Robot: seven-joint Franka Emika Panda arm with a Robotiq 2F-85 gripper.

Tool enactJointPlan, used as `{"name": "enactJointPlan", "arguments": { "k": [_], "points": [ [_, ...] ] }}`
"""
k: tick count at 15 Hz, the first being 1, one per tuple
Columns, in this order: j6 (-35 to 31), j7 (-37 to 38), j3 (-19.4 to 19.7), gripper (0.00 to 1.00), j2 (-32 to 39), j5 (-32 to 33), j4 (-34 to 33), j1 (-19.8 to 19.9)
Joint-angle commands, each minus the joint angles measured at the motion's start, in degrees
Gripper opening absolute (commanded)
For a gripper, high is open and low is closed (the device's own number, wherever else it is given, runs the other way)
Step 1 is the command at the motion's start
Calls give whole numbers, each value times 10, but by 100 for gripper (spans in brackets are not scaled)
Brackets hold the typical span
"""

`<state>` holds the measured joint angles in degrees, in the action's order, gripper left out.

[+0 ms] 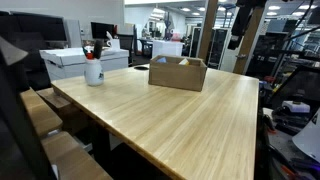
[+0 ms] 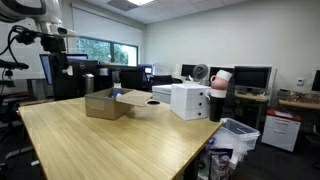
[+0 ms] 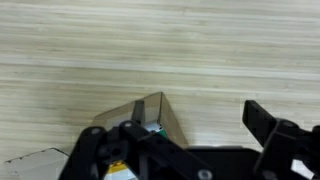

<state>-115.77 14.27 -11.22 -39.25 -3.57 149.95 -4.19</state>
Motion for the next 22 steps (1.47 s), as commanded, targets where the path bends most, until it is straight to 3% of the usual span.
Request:
{"name": "enactJointPlan", "arguments": {
  "k": [1, 18, 22],
  "points": [
    [1, 2, 3, 100, 0, 2, -1, -3],
    [1, 2, 2, 100, 2, 3, -1, -3],
    [-14, 25, -19, 100, 15, 31, 1, 9]
  ]
}}
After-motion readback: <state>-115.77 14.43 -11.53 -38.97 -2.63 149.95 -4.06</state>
